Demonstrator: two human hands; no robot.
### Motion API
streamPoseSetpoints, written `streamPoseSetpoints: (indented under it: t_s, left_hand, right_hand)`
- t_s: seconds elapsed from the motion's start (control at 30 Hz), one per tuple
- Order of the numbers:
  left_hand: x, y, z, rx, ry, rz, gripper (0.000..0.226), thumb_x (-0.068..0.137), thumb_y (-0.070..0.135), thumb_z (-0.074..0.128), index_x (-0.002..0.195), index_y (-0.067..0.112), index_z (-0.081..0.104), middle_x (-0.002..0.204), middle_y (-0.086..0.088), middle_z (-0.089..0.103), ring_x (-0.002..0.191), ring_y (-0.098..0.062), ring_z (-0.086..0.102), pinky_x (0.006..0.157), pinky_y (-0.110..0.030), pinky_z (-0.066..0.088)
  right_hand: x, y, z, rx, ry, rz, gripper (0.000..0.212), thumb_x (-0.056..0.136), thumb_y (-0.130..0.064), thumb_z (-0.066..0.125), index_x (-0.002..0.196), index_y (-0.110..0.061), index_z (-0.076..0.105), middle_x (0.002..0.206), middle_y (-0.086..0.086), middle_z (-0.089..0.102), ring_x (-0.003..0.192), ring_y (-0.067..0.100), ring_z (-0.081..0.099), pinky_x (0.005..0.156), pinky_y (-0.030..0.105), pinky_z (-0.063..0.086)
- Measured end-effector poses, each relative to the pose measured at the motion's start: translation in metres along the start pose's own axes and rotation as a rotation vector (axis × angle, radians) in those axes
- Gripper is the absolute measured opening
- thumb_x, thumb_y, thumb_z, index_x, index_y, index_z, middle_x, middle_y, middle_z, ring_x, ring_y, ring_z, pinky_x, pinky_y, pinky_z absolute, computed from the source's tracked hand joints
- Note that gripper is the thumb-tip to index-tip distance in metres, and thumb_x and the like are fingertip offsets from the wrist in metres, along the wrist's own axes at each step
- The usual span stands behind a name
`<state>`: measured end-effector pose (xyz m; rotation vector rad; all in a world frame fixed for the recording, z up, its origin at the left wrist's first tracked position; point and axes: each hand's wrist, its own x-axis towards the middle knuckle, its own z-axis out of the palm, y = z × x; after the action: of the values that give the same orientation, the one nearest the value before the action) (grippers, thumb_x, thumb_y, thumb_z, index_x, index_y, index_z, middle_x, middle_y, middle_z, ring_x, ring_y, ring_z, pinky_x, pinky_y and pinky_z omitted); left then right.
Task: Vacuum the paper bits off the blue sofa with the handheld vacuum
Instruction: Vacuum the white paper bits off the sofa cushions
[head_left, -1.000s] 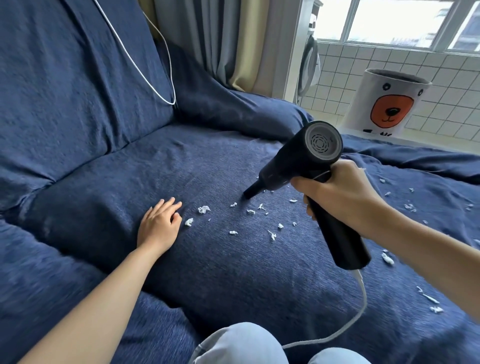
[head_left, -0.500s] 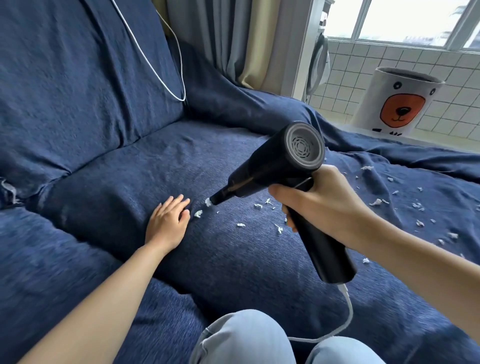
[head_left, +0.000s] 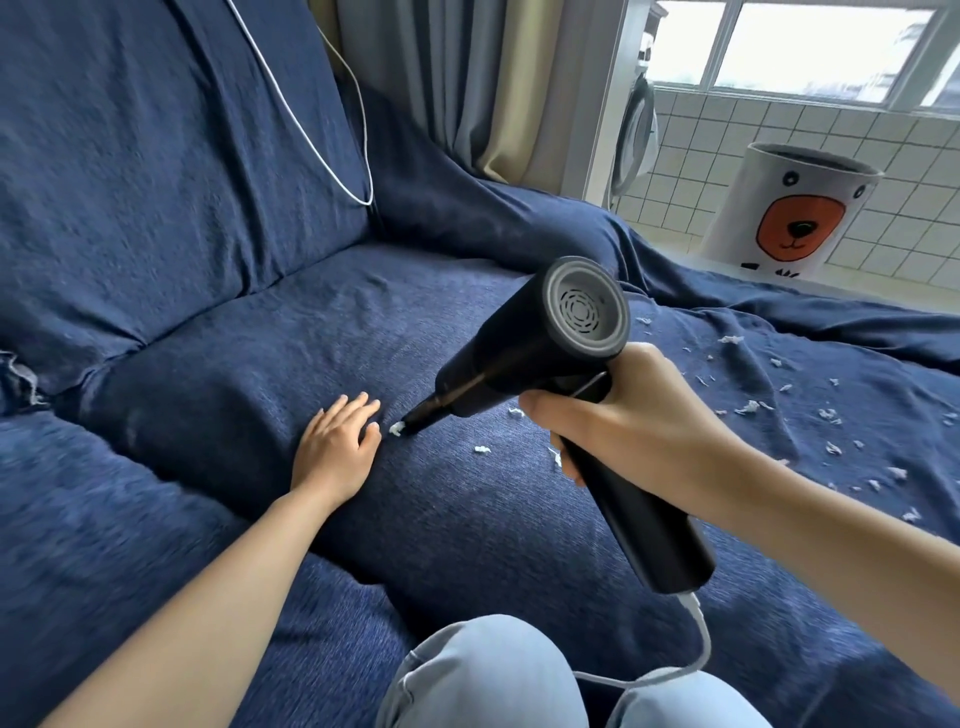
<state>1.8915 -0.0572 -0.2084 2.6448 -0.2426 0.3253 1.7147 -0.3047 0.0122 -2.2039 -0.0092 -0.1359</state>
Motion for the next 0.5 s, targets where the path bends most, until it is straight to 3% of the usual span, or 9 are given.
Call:
streamPoseSetpoints:
  t_s: [0.5]
  left_hand:
    - [-0.0011, 0.0018, -0.0015, 0.002, -0.005, -0.001, 0.041, 0.101, 0.023, 0.038, 0.140, 0.022, 0.048, 0.152, 0.005, 0.037, 0.144, -0.016, 0.025, 0.119, -0.035, 0.013]
  right_hand:
    - [-0.0082, -0.0053, -0.0036, -0.004, 0.037, -0.010, 0.023, 0.079, -0.023, 0.072, 0.068, -0.005, 0.064, 0.055, 0.012, 0.069, 0.050, 0.022, 0.068, 0.064, 0.041, 0.062]
